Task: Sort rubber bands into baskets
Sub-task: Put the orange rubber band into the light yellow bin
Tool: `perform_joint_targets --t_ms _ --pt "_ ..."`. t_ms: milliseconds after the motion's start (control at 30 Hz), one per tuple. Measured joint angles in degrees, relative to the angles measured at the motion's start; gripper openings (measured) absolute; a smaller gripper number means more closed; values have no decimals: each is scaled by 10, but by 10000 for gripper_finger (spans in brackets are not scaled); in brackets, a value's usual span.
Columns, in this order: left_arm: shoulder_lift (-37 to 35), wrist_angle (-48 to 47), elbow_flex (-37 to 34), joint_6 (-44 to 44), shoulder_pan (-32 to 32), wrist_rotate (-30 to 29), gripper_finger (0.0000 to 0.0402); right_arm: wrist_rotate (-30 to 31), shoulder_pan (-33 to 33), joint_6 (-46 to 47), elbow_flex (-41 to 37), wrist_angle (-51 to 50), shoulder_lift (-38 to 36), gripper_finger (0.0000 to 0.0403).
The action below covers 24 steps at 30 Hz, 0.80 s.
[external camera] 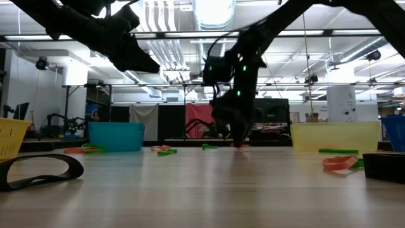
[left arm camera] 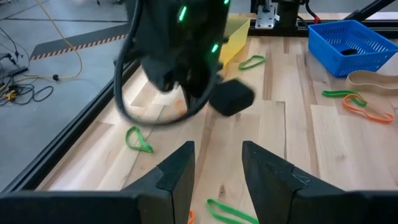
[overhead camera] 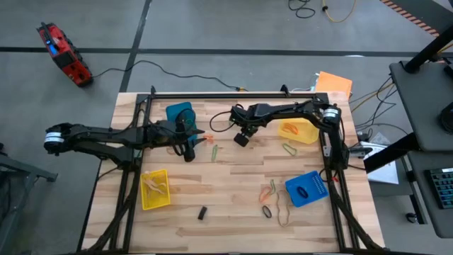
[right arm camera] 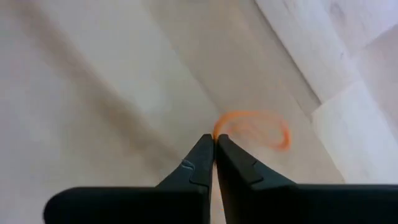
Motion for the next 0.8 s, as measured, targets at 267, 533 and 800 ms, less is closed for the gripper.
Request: perform_joint_targets --t_ms 267,533,800 --pt "0 0 0 -2 0 0 119 4 47 -2 1 -99 -107 9" --pt "1 0 0 -2 0 0 119 92 38 92 -28 -305 -200 9" --pt "0 0 0 5 0 0 119 107 -14 148 -146 -315 -306 9"
